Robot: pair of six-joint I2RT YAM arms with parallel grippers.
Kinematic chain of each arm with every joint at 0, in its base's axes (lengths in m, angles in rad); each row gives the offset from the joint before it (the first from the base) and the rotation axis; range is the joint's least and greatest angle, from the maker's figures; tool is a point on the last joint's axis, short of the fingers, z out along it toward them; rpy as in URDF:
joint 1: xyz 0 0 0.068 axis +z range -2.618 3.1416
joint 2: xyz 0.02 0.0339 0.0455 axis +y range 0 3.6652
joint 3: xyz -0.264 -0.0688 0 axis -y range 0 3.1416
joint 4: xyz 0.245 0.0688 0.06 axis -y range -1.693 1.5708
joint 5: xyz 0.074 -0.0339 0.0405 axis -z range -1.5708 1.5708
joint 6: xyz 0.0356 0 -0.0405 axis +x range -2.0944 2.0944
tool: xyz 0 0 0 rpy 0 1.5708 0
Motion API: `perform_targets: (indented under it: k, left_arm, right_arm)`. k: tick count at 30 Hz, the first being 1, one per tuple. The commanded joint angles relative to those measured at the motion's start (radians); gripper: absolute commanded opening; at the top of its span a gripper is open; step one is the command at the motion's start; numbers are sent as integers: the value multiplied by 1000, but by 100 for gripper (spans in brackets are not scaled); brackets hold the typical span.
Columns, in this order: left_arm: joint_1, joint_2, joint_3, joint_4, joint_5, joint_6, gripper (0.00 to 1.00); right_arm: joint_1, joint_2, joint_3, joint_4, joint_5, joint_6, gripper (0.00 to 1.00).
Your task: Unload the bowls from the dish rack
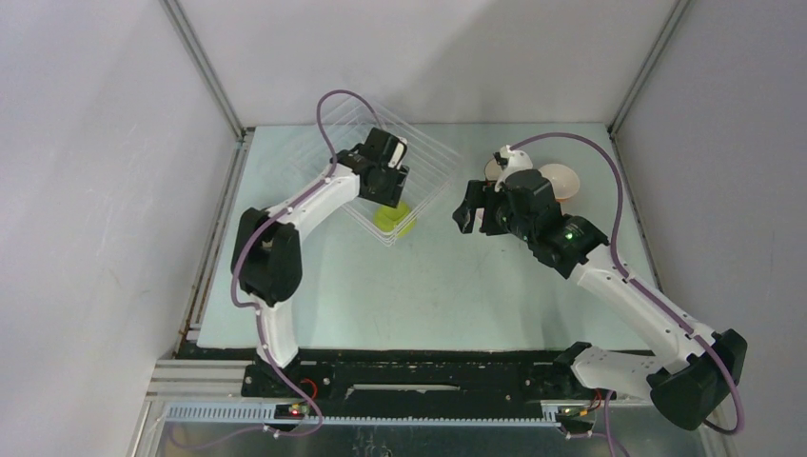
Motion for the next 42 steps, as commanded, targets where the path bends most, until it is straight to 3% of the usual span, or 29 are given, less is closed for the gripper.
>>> perform_targets:
  k: [1, 10, 21, 28, 38, 42]
  left_arm:
    - [3, 39, 75, -20, -9, 35, 65]
    - [3, 97, 109, -24, -75, 46, 64]
    - [4, 219, 213, -16, -469, 48, 64]
    - [9, 254, 285, -12, -602, 10, 68]
    - [10, 232, 369, -57, -590, 26, 73]
    - [-20, 108, 239, -9, -411, 72, 73]
  right_arm:
    - [6, -20, 40, 15, 10, -21, 88]
    - [5, -10, 41, 37, 5, -21, 88]
    - [5, -10, 40, 45, -1, -21, 88]
    - [5, -13, 41, 39, 4, -19, 88]
    - [5, -40, 41, 18, -1, -15, 88]
    - [4, -44, 40, 13, 0, -12, 88]
